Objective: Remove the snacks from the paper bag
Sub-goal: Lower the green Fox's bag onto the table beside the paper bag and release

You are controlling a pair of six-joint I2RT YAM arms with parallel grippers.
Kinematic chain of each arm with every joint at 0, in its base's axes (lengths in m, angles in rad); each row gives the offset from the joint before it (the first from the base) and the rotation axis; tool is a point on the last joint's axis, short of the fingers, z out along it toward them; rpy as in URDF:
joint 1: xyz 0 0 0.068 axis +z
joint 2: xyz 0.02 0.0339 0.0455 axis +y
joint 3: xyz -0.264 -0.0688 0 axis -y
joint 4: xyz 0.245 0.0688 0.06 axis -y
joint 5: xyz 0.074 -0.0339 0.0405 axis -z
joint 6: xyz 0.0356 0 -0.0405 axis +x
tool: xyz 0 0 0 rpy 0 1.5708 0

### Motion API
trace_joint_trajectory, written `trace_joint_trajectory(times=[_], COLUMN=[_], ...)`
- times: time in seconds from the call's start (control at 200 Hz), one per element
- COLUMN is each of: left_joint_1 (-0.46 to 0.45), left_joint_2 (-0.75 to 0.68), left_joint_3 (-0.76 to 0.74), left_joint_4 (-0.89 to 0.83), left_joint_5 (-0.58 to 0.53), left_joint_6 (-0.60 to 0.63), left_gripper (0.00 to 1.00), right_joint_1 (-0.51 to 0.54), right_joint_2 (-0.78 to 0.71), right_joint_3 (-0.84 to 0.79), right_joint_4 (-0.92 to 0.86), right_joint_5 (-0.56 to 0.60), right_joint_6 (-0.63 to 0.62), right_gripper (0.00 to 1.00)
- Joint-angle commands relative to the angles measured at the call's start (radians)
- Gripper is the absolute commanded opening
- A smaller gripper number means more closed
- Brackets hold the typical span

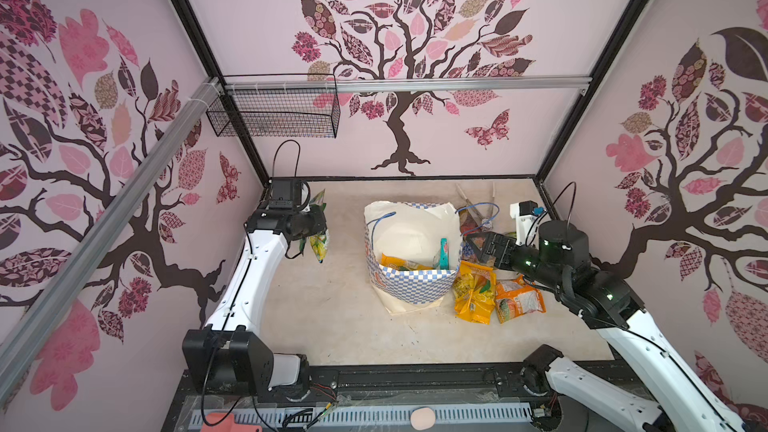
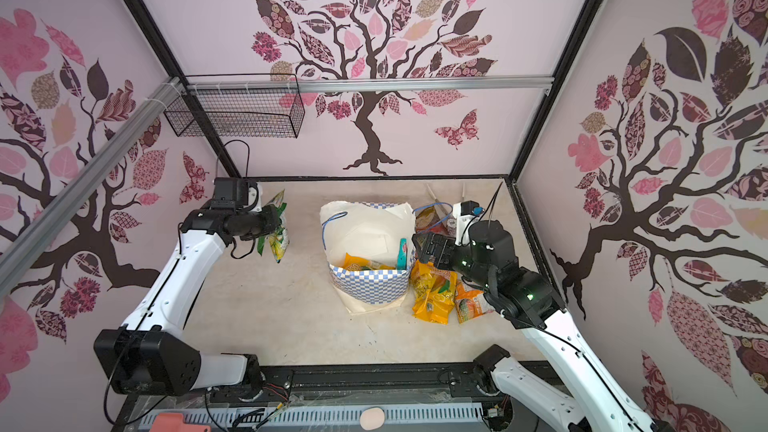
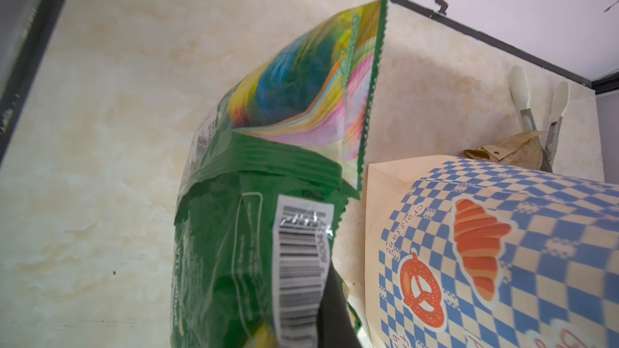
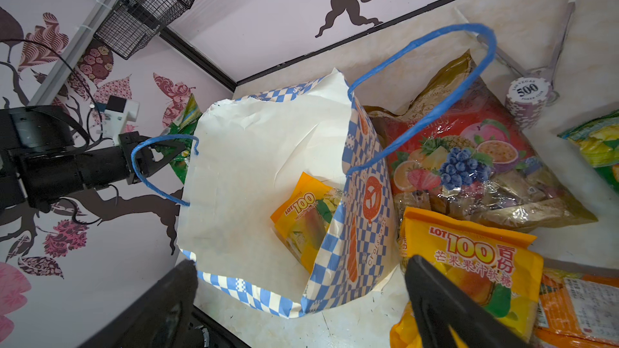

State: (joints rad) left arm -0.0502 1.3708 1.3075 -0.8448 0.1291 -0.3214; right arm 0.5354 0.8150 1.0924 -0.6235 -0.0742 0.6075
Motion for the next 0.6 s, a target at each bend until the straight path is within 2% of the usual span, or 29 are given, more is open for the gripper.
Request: trace_joint_trajectory(times=[0.0,0.18,0.4,0.595], left_joint_1=[0.004,0.005,0.005,0.004], left_joint_2=[0.009,0.061,0.154,0.211], left_joint_3=[-0.061,-0.131,-0.174,-0.188], left_joint_4=[0.159,0.215,0.283,0.32], left_joint_5=[0.025,0.018,0.128,0.151], left_joint_6=[-0.035,-0.055,-0.119,-0.151], left_gripper=[0.0,0.0,0.0,0.0], right_joint_1=[0.006,0.006,0.007,0.006], right_joint_2=[-0.007,-0.014,-0.005,0.006], right_joint_3=[0.007,-0.011,-0.017,-0.011], right_joint_4=[-0.004,0.001,0.012,0.011], right_joint_5=[0.007,0.008,-0.002,-0.007], right_joint_6=[-0.008,-0.014,-0.021,-0.031], right_gripper=[1.0,1.0,1.0,1.0])
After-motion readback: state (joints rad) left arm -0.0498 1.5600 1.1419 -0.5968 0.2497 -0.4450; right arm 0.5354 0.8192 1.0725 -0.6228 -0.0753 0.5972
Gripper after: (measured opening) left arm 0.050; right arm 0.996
